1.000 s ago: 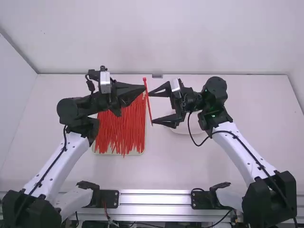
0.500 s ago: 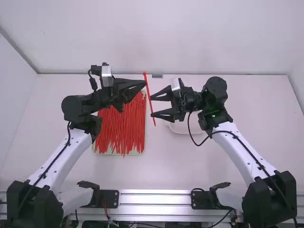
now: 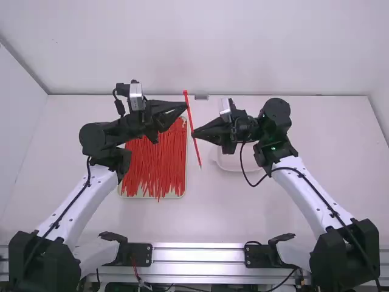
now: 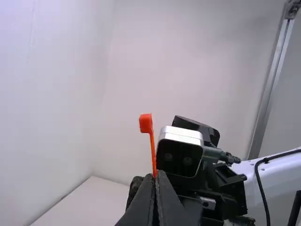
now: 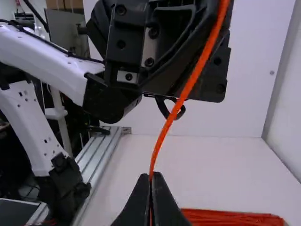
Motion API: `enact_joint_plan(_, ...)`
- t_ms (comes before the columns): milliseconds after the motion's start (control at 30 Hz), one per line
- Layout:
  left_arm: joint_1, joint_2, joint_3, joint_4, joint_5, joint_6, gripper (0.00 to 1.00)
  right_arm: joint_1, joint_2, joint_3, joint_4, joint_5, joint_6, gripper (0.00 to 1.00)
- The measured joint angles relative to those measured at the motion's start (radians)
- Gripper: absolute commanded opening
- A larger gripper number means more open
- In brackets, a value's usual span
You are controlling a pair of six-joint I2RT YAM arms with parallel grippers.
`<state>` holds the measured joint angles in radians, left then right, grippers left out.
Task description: Fasten the cable tie
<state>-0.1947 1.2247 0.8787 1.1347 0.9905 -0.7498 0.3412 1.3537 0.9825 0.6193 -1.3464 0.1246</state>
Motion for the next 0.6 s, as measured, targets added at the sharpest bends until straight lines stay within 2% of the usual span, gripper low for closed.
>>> enact_joint_plan(67, -0.001, 0.000, 0.000, 0.000, 0.000, -0.001, 0.13, 0.000, 0.000, 0.000, 0.000, 0.001, 0.000, 0.00)
enact_joint_plan(100, -0.001, 0.000, 0.000, 0.001, 0.000, 0.000, 0.32, 0.000, 0.000, 0.000, -0.001, 0.000, 0.000, 0.00)
enact_joint_plan(133, -0.001, 0.000, 0.000, 0.000, 0.000, -0.002, 0.38, 0.000, 0.000, 0.000, -0.001, -0.001, 0.000, 0.00)
enact_joint_plan(200, -0.001, 0.000, 0.000, 0.002, 0.000, -0.008, 0.58, 0.000, 0.000, 0.000, -0.001, -0.001, -0.001, 0.00)
enact_joint_plan(233, -0.001, 0.000, 0.000, 0.013, 0.004, -0.009, 0.62, 0.000, 0.000, 0.000, -0.001, -0.002, 0.000, 0.00)
enact_joint_plan(367, -0.002, 0.000, 0.000, 0.077, 0.028, -0.014, 0.65, 0.000, 0.000, 0.000, -0.001, -0.004, 0.001, 0.00)
enact_joint_plan(533, -0.002, 0.000, 0.000, 0.087, 0.031, -0.015, 0.62, 0.000, 0.000, 0.000, -0.001, -0.005, 0.001, 0.00)
enact_joint_plan(600, -0.002, 0.000, 0.000, 0.087, 0.031, -0.015, 0.66, 0.000, 0.000, 0.000, -0.001, -0.004, 0.002, 0.00)
